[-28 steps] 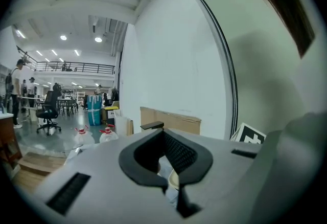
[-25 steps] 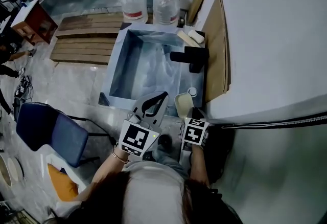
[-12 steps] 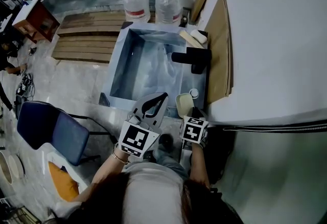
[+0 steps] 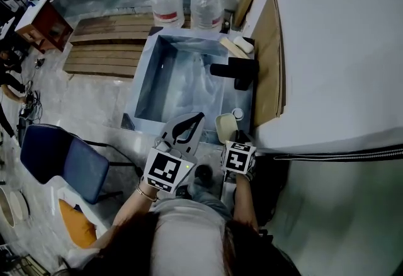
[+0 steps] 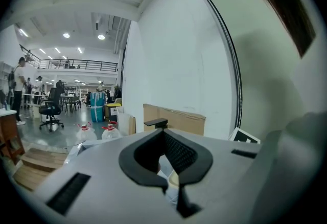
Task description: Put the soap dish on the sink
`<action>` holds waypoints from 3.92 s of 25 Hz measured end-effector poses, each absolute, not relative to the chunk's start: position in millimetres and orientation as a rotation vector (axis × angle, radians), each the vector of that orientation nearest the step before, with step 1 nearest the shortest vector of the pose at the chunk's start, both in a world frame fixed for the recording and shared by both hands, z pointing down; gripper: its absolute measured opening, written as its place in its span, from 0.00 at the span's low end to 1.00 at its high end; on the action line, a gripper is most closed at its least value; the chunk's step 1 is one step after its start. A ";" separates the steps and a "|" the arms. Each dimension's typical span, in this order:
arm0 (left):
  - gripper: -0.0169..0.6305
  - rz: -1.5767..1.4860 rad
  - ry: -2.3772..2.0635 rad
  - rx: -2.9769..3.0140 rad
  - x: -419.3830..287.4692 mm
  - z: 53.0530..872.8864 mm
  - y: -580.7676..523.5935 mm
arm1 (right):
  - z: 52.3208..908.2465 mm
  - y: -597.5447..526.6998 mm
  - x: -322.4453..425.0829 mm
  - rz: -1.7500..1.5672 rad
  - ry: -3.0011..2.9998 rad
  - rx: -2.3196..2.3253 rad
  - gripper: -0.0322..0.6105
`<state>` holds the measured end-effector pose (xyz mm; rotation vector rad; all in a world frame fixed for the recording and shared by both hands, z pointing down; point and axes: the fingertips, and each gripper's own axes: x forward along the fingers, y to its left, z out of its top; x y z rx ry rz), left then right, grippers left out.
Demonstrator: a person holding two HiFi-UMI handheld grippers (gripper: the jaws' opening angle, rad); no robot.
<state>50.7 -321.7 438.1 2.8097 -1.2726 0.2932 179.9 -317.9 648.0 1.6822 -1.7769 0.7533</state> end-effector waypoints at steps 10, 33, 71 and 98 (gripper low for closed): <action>0.03 0.263 -1.294 2.818 48.6 427.7 -313.2 | 624.8 -314.2 177.7 0.705 -1.820 1.686 0.12; 0.03 0.219 -1.403 2.799 45.3 420.2 -293.8 | 575.3 -306.6 170.9 0.576 -1.992 1.690 0.10; 0.03 0.084 -1.323 2.936 -13.5 367.8 -173.9 | 420.6 -183.5 106.2 0.207 -2.213 1.880 0.09; 0.03 0.018 -1.305 2.978 -50.5 351.1 -93.6 | 372.3 -89.3 62.8 0.046 -2.247 1.923 0.09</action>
